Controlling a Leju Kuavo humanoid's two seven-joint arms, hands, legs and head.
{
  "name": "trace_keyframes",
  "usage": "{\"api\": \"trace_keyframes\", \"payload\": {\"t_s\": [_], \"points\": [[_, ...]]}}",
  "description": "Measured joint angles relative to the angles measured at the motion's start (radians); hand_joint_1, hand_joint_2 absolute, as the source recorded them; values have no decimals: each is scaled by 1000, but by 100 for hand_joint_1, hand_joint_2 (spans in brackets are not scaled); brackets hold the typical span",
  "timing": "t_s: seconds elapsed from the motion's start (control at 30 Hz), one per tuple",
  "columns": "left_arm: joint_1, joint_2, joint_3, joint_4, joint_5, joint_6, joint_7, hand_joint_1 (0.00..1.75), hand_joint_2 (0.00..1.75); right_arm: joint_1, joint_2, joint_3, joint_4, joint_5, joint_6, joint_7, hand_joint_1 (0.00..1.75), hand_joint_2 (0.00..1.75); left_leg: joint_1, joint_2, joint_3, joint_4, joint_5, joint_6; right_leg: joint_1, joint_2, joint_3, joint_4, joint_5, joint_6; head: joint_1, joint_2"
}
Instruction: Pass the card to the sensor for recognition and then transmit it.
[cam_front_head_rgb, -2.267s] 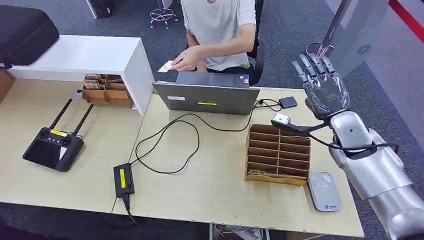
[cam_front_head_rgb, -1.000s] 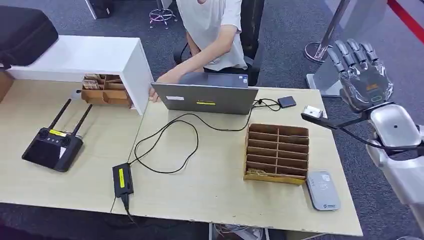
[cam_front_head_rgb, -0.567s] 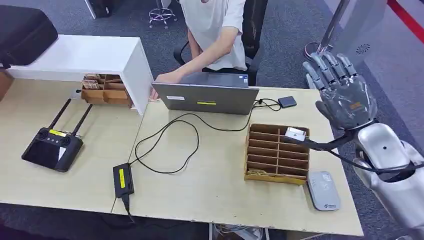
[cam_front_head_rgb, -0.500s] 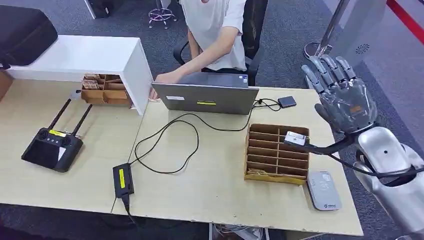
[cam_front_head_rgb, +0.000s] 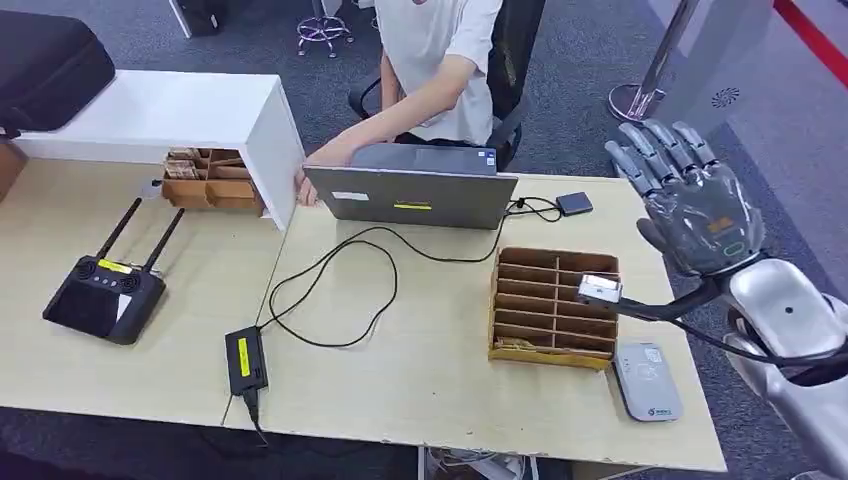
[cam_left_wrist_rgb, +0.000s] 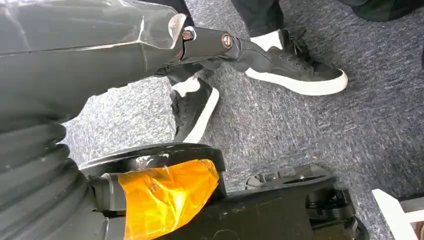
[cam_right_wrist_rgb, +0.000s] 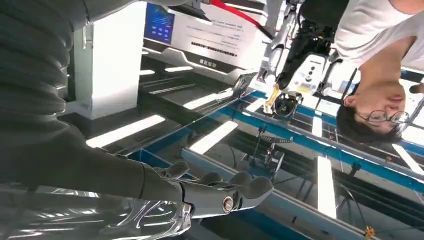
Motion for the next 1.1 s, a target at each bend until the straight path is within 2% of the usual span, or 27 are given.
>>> {"api": "trace_keyframes", "payload": {"t_s": [1.1], "points": [[1,2,3,0,1,0,0,0,175,-4,-15,0,-10,0,0,0,0,175,0,0,0,0,0,0,0,0,0,0,0,0,0,0]]}}
